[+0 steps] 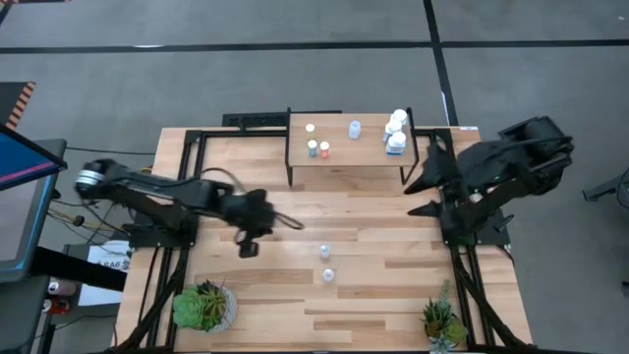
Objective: Pick and place medicine bottles onto shelf by color
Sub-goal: Put the top transparent pill bottle on the shelf
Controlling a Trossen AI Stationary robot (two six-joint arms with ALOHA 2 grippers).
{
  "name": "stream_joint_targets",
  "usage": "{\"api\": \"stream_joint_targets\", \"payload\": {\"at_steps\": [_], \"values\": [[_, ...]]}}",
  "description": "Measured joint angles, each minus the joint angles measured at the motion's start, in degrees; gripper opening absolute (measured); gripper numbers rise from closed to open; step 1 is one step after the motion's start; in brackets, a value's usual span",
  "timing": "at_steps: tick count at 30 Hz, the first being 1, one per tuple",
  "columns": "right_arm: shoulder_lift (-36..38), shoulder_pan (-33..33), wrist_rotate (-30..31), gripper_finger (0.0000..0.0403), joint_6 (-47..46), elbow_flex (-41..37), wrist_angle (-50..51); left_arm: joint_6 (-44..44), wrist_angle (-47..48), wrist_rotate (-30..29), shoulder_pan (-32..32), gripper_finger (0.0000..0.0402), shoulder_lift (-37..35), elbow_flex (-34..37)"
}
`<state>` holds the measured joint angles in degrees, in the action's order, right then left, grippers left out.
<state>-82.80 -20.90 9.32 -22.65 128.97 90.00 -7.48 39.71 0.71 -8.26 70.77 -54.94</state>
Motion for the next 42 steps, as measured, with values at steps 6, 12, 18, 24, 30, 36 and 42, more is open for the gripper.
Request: {"api": "stream_joint_targets", "payload": {"at_steps": [6, 12, 18, 24, 30, 36, 42], "values": [[-5.5, 1.3, 0.0, 0.0249, -0.6, 0.0, -0.7, -2.8, -20.8, -7.1, -0.5, 0.0000, -19.4, 20.5], [-10.2, 3.2, -0.2, 0.0249, -4.9, 0.0, -0.9, 1.5, -28.5, -13.5, 4.9, 0.0000, -36.7, 32.3], [-12.3, 4.1, -0.3, 0.0249, -5.9, 0.0, -1.7, 1.4, -30.8, -9.3, 9.9, 0.0000, -54.4, 40.7], [-12.1, 5.6, -0.3, 0.0249, -5.9, 0.0, -7.8, 0.4, -25.7, -6.0, 10.6, 0.0000, -66.4, 43.0], [-11.8, 7.3, -0.3, 0.0249, -5.6, 0.0, -10.1, 0.8, -21.8, -7.0, 10.6, 0.0000, -70.5, 43.0], [-12.4, 8.7, -0.4, 0.0249, -5.4, 0.0, -10.1, -1.8, -26.0, -5.6, 10.5, 0.0000, -70.6, 47.1], [-13.3, 9.0, -0.4, 0.0249, -5.4, 0.0, -10.3, -4.1, -27.7, -4.3, 10.5, 0.0022, -70.5, 50.0]]}}
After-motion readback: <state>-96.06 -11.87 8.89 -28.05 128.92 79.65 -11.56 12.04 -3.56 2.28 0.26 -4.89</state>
